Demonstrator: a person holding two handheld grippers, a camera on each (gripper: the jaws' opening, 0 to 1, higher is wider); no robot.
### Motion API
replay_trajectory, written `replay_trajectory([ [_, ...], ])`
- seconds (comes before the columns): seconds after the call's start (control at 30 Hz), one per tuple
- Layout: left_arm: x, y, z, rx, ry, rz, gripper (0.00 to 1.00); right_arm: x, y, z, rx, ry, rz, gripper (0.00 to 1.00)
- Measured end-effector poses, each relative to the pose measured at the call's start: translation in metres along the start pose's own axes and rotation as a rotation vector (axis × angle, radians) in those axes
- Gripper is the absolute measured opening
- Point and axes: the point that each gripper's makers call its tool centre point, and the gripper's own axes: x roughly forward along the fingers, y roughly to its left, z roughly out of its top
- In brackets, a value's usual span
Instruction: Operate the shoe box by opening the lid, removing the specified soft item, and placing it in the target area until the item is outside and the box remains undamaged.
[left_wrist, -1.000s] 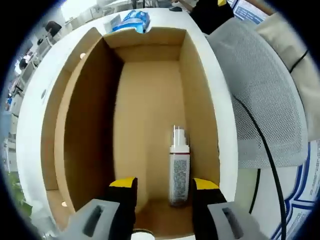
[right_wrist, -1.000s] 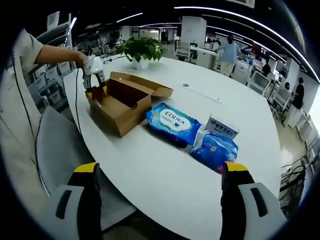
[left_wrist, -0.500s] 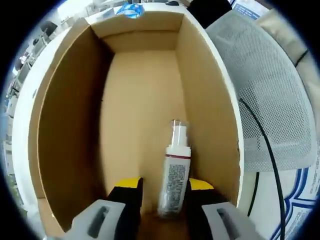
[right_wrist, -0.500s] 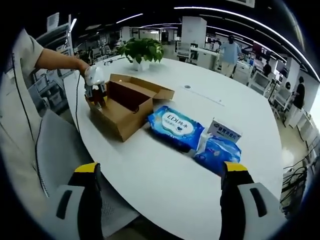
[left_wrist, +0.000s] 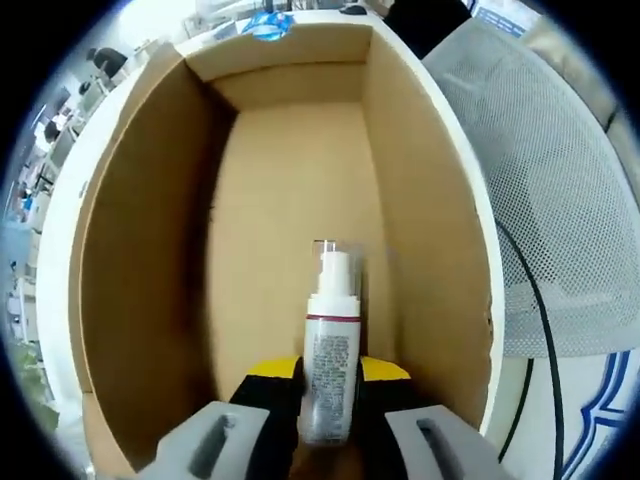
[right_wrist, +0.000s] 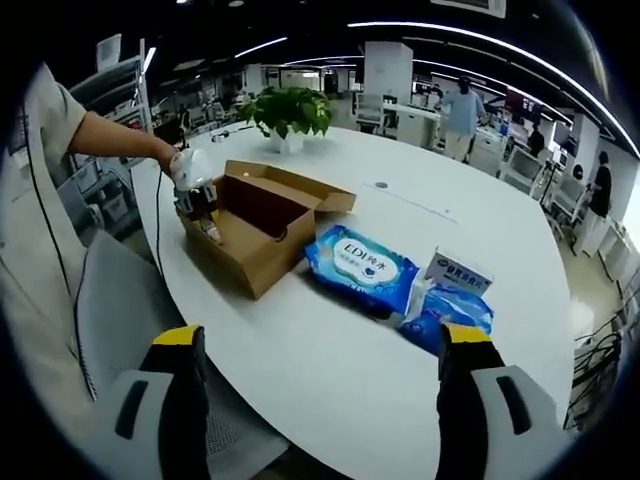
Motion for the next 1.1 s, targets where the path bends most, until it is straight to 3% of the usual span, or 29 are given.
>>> replay_trajectory([
  [0.2,-0.009,0.004,0.01,-0.079,-0.025,0.023,0.19,-0.003,0.002,0.002,-0.008,-0.021,0.008,0.85],
  [0.5,-0.029,0.005,0.028,-0.111,-0.095,0.081,0.19,-0.003,0.003,0.01,-0.037,-0.057,0.02,0.83],
  [1.1,-0.068,-0.003,0.055,-0.158,-0.208,0.164,0.19,0.015,0.015,0.046,-0.14,-0.129,0.129,0.73],
])
